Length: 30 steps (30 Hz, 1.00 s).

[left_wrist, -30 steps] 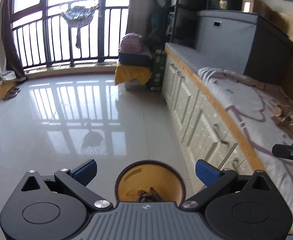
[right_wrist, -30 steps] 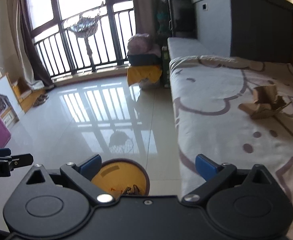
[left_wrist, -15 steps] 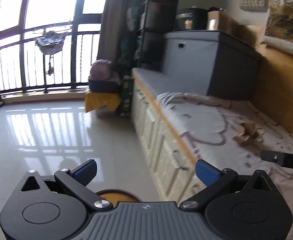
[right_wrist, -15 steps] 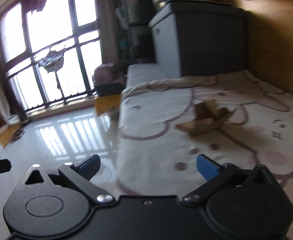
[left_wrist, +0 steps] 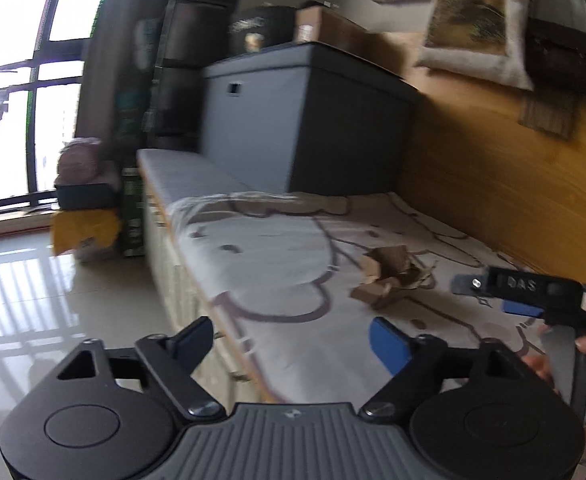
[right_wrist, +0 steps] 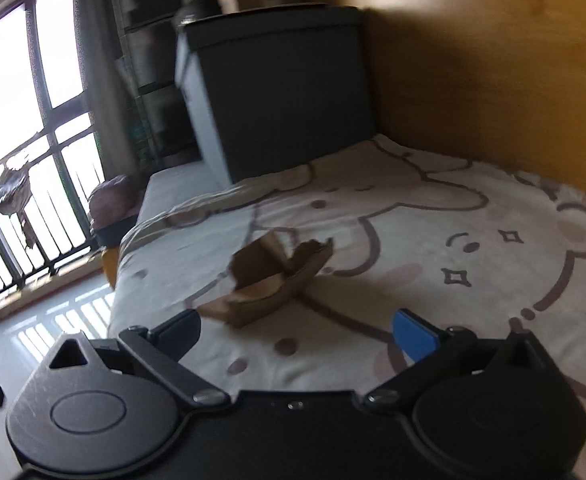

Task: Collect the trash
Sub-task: 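Move both tools back toward the cardboard pieces on the mattress, then grasp the torn cardboard piece with the right tool while the left tool grasps the flat cardboard strip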

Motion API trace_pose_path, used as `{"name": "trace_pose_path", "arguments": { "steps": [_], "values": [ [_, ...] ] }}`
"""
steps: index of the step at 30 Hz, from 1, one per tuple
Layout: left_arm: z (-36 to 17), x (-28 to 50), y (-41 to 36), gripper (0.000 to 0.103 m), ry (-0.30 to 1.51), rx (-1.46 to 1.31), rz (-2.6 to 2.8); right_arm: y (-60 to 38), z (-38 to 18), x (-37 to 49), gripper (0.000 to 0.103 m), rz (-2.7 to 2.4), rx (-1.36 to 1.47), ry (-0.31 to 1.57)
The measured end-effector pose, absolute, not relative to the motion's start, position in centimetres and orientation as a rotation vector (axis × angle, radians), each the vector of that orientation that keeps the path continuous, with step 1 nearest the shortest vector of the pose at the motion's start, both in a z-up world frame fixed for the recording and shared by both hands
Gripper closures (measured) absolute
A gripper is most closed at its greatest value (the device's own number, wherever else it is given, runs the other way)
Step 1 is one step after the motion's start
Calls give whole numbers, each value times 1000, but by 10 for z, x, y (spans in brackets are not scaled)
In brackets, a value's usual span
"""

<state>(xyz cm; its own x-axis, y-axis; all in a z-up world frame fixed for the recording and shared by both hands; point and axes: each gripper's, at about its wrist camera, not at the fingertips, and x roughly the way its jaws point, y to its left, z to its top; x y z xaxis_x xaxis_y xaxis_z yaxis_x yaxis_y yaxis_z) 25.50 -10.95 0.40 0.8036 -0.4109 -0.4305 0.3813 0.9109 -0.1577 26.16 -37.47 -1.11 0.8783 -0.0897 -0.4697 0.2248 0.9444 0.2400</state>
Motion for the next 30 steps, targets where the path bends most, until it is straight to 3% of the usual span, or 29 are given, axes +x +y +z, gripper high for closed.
{"name": "trace_pose_path", "arguments": {
  "steps": [5, 10, 14, 24, 29, 30],
  "values": [
    [-9, 290, -139, 32, 485, -29, -531, -394, -19, 288, 1, -159, 419, 465],
    [-25, 326, -169, 46, 495, 18, -626, -400, -28, 312, 11, -126, 502, 449],
    [-36, 355, -186, 47, 520, -3, -659, -400, -36, 321, 20, -100, 541, 447],
    [-63, 405, -190, 49, 697, -394, -621, -413, -55, 330, 45, -78, 636, 441],
    [-68, 410, -198, 62, 717, -461, -618, -418, -62, 335, 52, -64, 674, 432],
    [-69, 410, -201, 71, 721, -457, -620, -418, -63, 336, 55, -62, 682, 433]
  ]
}}
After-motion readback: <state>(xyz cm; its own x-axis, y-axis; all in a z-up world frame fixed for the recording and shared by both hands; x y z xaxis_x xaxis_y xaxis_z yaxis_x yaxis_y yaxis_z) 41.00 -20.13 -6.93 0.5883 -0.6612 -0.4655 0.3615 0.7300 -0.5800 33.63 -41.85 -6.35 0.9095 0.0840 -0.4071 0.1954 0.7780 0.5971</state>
